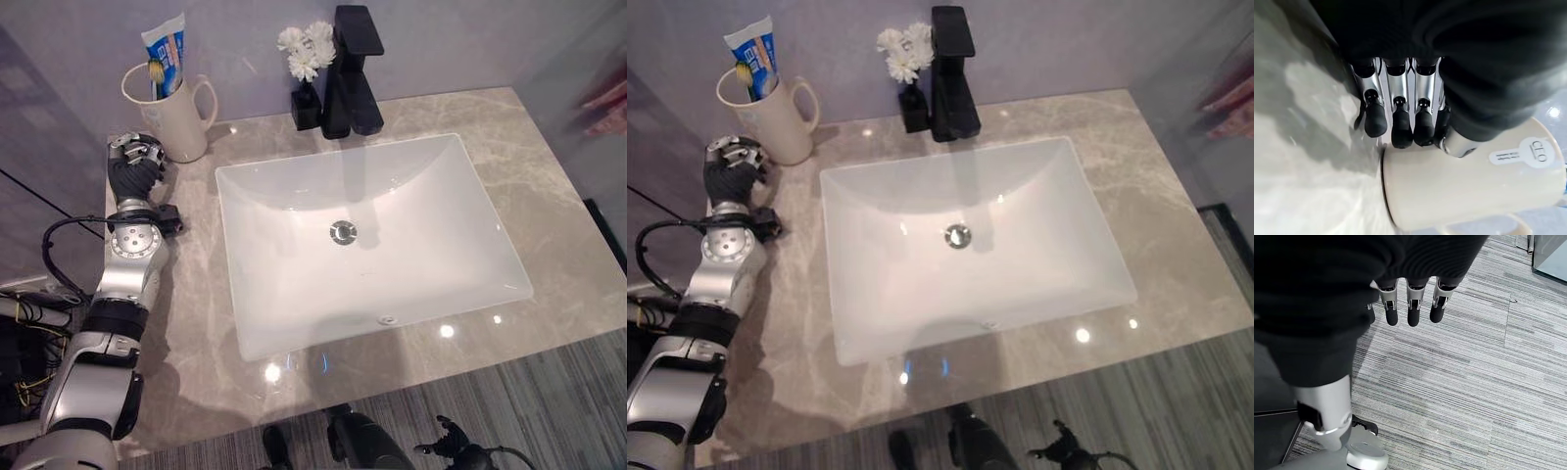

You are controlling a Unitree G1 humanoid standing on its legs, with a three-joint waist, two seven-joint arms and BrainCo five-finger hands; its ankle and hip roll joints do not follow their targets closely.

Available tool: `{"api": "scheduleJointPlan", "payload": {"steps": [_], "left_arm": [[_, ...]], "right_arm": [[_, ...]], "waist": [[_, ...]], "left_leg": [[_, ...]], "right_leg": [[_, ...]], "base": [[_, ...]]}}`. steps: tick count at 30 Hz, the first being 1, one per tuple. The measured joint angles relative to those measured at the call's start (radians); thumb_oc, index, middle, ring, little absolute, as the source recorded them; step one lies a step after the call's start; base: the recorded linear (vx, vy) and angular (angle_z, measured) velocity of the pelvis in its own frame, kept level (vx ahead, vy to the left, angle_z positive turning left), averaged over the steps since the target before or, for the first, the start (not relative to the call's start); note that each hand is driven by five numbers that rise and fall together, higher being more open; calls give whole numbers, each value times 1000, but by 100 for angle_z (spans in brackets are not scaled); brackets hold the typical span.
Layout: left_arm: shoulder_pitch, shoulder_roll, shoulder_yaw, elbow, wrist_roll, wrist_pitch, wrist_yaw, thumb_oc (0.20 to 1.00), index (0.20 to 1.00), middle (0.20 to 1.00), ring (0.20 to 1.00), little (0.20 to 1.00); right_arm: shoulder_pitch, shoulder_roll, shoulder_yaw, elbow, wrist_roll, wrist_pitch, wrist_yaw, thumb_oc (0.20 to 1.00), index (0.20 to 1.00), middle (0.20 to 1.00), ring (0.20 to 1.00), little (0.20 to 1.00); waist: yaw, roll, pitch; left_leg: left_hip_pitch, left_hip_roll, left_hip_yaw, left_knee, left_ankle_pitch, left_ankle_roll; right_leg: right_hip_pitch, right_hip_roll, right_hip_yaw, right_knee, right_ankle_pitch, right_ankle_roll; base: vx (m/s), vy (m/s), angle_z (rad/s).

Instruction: Put brush and paste in cup on sink, flatten towel.

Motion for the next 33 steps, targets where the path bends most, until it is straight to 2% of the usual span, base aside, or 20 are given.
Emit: {"api": "scheduleJointPlan", "payload": {"steps": [2,3,4,5,15,33], "left_arm": [[-27,18,-18,48,37,3,0,200,200,200,200,200],[-41,58,-52,77,67,5,-3,200,200,200,200,200],[-80,146,-139,137,137,25,-13,200,200,200,200,200],[-106,175,-157,178,178,51,-21,200,200,200,200,200],[-116,151,-157,174,205,49,-10,200,200,200,200,200],[-116,121,-187,174,233,61,-6,200,200,200,200,200]], "right_arm": [[1,0,0,0,0,-1,0,1000,1000,1000,1000,1000],[0,0,0,-3,0,-2,0,1000,1000,1000,1000,1000],[3,-1,0,-10,2,-8,0,1000,1000,1000,1000,1000],[19,-9,0,-25,7,-16,0,1000,1000,1000,1000,1000],[31,-6,1,-27,9,-23,1,1000,1000,1000,1000,1000],[38,-2,1,-13,38,-39,0,1000,1000,1000,1000,1000]], "waist": [[-2,-6,-4],[-6,-11,-8],[-9,-20,-14],[-14,-20,-15],[-10,-17,-18],[-10,-5,-40]], "left_leg": [[0,0,6,0,-1,-2],[-1,0,12,0,-2,-3],[-4,0,21,0,-3,-6],[-4,2,24,0,-3,-7],[-10,2,20,0,-4,-7],[-17,0,34,0,-4,-8]], "right_leg": [[-3,2,3,0,-1,1],[-6,3,8,0,0,1],[-13,9,21,0,3,1],[-15,10,23,0,3,1],[-19,10,22,0,16,-16],[-29,10,27,0,14,-13]], "base": [[6,-19,-8],[-5,-24,-21],[-3,-20,-22],[-18,-31,-17],[0,-2,0],[1,-1,0]]}}
